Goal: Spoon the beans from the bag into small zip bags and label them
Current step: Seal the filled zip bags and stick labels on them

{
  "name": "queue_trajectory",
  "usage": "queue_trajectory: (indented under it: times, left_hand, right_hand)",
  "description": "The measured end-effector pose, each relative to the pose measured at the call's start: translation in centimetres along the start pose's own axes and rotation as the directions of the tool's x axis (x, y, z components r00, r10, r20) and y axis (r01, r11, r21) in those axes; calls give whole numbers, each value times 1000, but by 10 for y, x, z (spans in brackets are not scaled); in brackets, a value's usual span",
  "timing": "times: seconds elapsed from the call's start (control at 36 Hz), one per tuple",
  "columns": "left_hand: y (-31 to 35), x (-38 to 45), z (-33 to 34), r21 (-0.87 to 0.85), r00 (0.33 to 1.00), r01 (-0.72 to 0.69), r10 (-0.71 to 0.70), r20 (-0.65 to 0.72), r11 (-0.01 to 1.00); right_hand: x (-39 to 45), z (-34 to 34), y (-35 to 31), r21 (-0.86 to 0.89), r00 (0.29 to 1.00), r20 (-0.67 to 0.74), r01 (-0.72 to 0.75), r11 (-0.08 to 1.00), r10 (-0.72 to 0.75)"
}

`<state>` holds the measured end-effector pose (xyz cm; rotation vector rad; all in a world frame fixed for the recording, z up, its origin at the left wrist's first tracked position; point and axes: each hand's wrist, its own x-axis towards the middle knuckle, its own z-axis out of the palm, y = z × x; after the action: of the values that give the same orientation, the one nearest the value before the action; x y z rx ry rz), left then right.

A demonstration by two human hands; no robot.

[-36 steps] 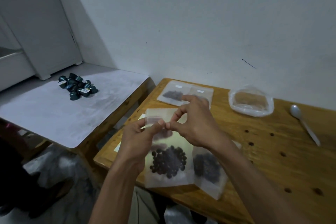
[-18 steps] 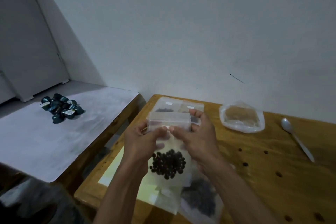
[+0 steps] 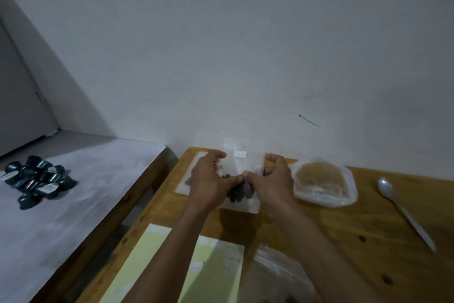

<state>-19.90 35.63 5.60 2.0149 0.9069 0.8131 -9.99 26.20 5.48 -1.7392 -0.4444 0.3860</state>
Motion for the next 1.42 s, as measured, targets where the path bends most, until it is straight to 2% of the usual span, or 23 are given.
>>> queue_trajectory:
  times: [0.22,0.42,0.58,0.81,0.97,1.11,1.22,1.31,1.42]
  left_hand:
    - [-11,23,29,210,999,-4,-3,32,978]
    - [-18,29,40,281,995,-10,-19,99,960]
    - [-20,25,41,258,994,8,-35,100,966]
    - [-13,-6,18,255,999,-36,28,35,966]
    - [-1,-49,-6,235,996,-90,82,46,968]
    - [-1,-100,-11,266,990,-100,68,126,959]
    - [-1,-127,1,328,971,-102,23,237,939]
    - [6,-139,11,378,953,-127,7,304,917]
    - [13,-146,17,382,955,-135,18,295,914]
  right_hand:
    - [35,19,19,-263,997,-83,-18,965,-3]
    - [38,20,31,-543,997,-59,18,840,-59]
    - [33,18,32,-576,995,-44,52,816,-95]
    - [0,1,26,-443,989,32,144,885,-145]
    - [-45,-38,14,-405,980,101,200,892,-174]
    - [-82,-85,19,-558,976,188,199,805,-111]
    - [-104,-109,24,-743,963,260,155,651,67]
    - [-115,-114,29,-812,959,268,172,558,94]
    - [-120,-113,33,-785,963,250,143,603,97]
